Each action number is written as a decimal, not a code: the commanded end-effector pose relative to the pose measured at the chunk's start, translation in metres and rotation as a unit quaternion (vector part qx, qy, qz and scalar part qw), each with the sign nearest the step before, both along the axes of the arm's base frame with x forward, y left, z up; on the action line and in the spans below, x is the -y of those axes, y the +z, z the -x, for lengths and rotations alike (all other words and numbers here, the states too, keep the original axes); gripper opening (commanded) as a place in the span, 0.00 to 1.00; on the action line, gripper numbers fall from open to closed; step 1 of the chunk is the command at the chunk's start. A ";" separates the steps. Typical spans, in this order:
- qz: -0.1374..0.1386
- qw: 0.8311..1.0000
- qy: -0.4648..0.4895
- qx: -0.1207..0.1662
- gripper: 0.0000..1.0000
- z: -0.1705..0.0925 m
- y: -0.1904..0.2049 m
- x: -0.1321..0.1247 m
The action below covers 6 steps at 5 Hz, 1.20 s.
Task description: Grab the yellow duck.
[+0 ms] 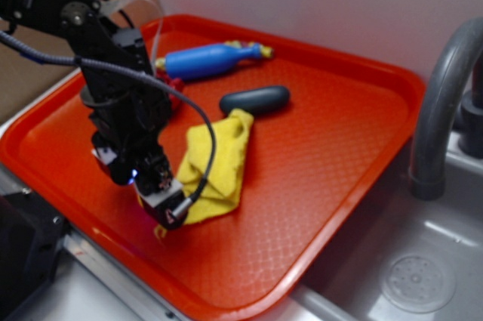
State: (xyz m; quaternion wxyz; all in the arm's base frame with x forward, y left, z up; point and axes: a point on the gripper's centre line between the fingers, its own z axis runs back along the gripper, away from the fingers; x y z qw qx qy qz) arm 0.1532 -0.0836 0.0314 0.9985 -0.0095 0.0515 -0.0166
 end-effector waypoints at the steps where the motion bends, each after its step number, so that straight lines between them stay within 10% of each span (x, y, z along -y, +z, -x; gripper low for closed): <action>1: 0.096 0.992 -0.086 0.007 1.00 0.001 -0.021 0.017; 2: 0.094 0.991 -0.097 0.008 0.00 0.003 -0.022 0.019; 6: 0.056 0.994 -0.084 0.044 0.00 -0.012 0.051 0.010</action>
